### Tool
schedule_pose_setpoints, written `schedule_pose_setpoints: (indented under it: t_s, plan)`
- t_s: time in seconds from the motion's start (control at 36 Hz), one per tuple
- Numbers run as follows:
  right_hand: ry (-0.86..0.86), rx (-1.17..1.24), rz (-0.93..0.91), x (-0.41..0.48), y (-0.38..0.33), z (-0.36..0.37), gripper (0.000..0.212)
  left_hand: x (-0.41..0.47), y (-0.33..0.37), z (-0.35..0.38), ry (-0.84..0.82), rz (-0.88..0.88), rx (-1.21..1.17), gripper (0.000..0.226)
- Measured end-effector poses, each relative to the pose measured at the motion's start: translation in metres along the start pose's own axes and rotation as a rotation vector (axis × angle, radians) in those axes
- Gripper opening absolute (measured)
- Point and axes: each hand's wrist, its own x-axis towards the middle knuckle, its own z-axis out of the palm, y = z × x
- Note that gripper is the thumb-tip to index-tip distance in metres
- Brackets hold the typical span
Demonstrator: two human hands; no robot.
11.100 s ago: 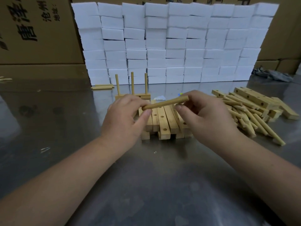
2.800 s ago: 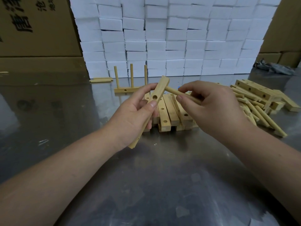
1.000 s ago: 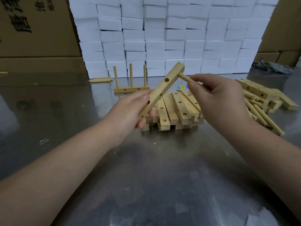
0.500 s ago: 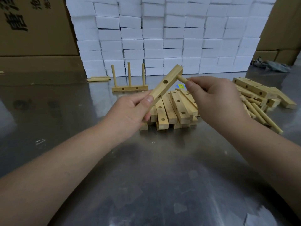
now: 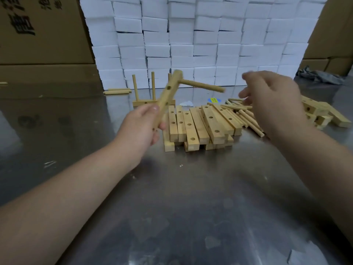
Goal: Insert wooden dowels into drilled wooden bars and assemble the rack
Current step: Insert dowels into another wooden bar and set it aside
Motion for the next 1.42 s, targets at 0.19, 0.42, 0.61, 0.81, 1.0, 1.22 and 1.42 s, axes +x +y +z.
schedule_pose_setpoints:
  t_s: [0.19, 0.42, 0.61, 0.81, 1.0, 1.22, 1.42]
  plan:
    - [-0.335, -0.894, 0.219, 0.036, 0.045, -0.004, 0.031, 0.015, -0.007, -0.012, 0.159, -0.248, -0.373, 0.022]
    - [-0.396, -0.955, 0.181, 0.036, 0.058, 0.000, 0.027, 0.018, -0.009, -0.015, 0.111, -0.290, -0.507, 0.023]
    - [-0.471, -1.037, 0.241, 0.033, 0.055, 0.002, 0.011, 0.019, -0.010, -0.013, 0.091, -0.254, -0.517, 0.025]
    - [-0.120, -0.874, 0.063, 0.036, 0.045, -0.002, 0.017, 0.016, -0.009, -0.011, 0.072, -0.202, -0.508, 0.019]
    - [-0.225, -0.420, -0.289, -0.002, 0.007, 0.005, 0.025, 0.011, -0.006, -0.004, 0.013, -0.129, -0.453, 0.025]
    - [-0.383, -0.459, -0.427, -0.023, -0.008, 0.014, 0.034, 0.000, -0.001, 0.004, -0.118, -0.070, -0.427, 0.034]
    - [-0.317, -0.433, -0.441, -0.027, -0.011, 0.017, 0.040, -0.007, -0.002, 0.009, -0.253, -0.013, -0.344, 0.040]
